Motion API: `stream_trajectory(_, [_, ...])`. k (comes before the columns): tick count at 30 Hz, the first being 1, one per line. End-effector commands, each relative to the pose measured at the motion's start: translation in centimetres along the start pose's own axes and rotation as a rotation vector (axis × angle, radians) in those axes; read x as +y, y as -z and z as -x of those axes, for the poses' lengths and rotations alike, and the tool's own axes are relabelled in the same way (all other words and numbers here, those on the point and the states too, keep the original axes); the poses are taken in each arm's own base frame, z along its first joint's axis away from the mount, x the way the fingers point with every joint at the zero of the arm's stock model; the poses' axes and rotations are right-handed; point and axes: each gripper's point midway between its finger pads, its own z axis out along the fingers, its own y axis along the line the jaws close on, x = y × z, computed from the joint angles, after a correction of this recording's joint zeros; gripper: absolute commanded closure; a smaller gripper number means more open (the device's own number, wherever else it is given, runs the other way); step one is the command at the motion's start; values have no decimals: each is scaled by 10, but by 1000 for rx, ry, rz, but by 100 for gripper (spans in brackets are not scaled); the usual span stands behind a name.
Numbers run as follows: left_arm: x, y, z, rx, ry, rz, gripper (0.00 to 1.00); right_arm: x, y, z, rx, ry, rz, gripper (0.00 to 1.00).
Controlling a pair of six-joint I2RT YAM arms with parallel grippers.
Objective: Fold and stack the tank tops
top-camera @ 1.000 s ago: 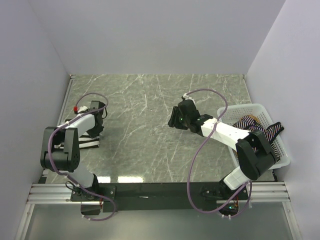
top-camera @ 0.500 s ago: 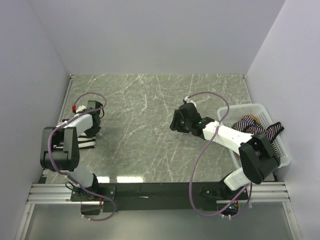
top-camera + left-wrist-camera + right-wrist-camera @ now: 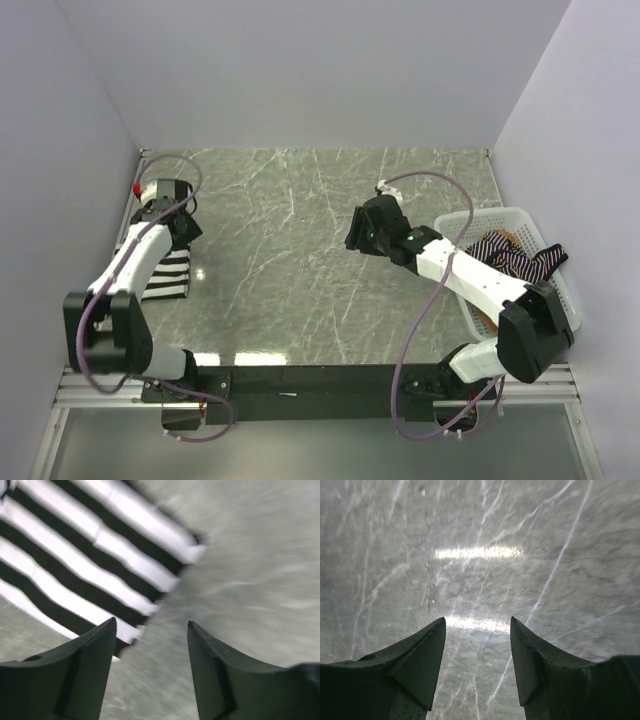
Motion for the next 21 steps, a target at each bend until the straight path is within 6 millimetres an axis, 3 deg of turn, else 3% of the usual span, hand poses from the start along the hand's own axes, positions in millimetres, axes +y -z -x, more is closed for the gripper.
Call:
stream_trajectory(1, [-52,67,31,-85,-5,-286,34,-15,34,57,-149,-35,-85,38])
stream_trajectory(2, [-63,88,35,-112,-7,-363,35,-21,40,68,-175,-49,-110,37])
stream_trajectory(3, [-88,111,29,-117,-41,-486,35,-38,50,77,-207,-68,-171,36])
stream_trajectory(4, [-100,127,25,-124,-53,-562,35,-53,56,85,-234,-94,-217,35])
stream_trajectory(5, [-109,148,23,-145,-62,-643,35,-79,64,101,-273,-144,-288,34])
stream_trajectory(6, [-131,175,8,-140,-107,-764,35,-105,76,107,-303,-175,-384,30])
stream_trajectory(7, [-139,188,2,-140,-128,-814,35,-125,84,113,-325,-206,-446,30])
stream_trajectory(8, [-146,202,-5,-139,-155,-860,36,-157,98,126,-366,-272,-539,27])
stream_trajectory(9, [-157,221,-20,-134,-204,-919,35,-179,107,125,-375,-307,-616,25])
stream_trajectory(10, [-162,232,-26,-136,-225,-956,35,-194,114,127,-386,-341,-658,25])
stream_trajectory(11, [-167,242,-32,-136,-245,-996,35,-224,126,131,-406,-408,-732,24])
stream_trajectory(14, [-180,266,-59,-103,-326,-1103,34,-274,137,122,-394,-553,-865,23])
stream_trajectory(18, [-188,278,-77,-88,-382,-1169,34,-306,127,119,-370,-693,-910,22])
stream_trajectory(21, [-191,274,-84,-79,-408,-1168,34,-321,112,118,-352,-769,-921,22])
